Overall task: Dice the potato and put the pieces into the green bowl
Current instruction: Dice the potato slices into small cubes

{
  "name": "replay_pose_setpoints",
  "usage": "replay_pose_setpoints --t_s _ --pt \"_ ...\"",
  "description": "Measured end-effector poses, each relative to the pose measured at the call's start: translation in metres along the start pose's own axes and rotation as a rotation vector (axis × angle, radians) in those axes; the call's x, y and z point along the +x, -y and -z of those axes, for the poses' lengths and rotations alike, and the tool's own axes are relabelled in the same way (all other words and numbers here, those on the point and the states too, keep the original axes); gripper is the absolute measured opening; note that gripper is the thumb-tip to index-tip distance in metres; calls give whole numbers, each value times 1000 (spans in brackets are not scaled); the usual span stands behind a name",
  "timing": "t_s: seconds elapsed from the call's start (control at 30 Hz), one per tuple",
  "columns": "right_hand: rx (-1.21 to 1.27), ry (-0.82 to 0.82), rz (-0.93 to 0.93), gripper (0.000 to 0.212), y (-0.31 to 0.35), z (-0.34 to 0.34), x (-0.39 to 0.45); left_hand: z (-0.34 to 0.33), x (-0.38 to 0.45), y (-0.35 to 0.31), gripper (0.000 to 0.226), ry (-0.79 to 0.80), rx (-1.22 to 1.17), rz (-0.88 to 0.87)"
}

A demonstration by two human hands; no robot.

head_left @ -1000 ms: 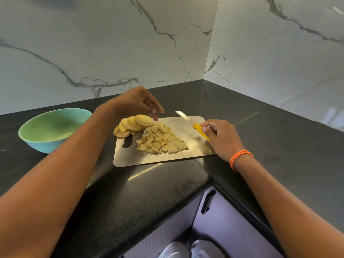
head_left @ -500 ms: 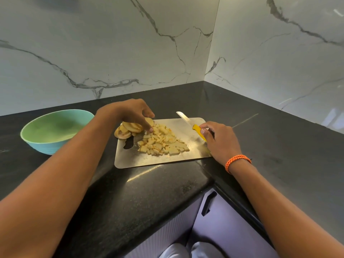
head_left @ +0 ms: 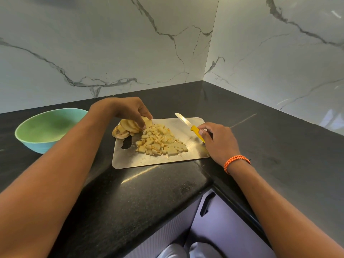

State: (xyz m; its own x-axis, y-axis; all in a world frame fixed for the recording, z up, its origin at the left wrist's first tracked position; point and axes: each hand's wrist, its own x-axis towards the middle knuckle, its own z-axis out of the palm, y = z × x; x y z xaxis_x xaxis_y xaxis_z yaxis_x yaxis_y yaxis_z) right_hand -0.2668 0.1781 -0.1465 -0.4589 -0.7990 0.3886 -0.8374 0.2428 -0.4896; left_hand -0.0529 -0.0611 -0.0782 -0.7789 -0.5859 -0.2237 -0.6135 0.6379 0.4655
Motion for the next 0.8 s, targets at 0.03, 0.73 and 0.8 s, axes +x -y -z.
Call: replay_pose_setpoints --t_s 0.03,0.73,0.8 --pt "2 1 -4 23 0 0 0 -1 0 0 47 -1 8 -3" --pt "4 10 -3 24 0 0 -1 0 -8 -3 24 -73 18 -66" --pt "6 11 -3 24 0 0 -1 -5 -5 -6 28 -132 82 -48"
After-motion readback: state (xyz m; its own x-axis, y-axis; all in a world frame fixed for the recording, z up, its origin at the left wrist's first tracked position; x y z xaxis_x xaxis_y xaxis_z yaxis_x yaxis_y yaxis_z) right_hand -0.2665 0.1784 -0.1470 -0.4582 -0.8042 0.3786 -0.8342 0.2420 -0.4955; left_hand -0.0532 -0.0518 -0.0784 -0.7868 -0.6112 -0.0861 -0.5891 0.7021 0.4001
